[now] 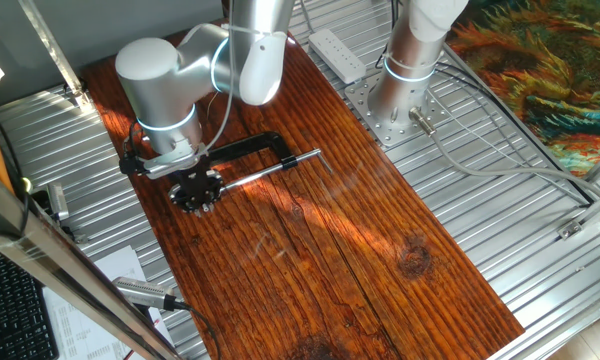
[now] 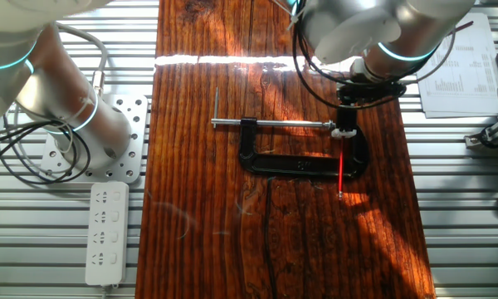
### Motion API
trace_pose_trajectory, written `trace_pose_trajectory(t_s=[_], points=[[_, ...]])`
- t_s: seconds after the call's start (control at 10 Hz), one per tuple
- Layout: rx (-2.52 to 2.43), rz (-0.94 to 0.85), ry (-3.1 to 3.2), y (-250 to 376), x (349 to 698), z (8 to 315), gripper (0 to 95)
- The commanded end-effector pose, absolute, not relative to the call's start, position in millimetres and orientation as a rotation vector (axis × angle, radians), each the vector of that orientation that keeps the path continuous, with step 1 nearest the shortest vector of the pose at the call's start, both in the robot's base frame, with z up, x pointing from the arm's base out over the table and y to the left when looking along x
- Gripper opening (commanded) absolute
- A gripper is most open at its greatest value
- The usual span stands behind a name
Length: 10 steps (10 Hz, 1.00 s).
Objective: Sharpen the pencil with a pencil sharpener
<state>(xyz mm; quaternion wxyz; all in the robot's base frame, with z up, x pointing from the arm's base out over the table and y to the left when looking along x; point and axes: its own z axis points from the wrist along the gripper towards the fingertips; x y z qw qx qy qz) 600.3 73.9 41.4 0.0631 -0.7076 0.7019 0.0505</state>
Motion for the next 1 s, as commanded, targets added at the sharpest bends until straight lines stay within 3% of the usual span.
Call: trace_pose_trajectory(t_s=[0.1,1.0], points=[[-2.139,0.151,2.125,73.0,599.7,41.7,0.0],[-2.149,0.131,2.136,71.2,598.4,41.9,0.0]])
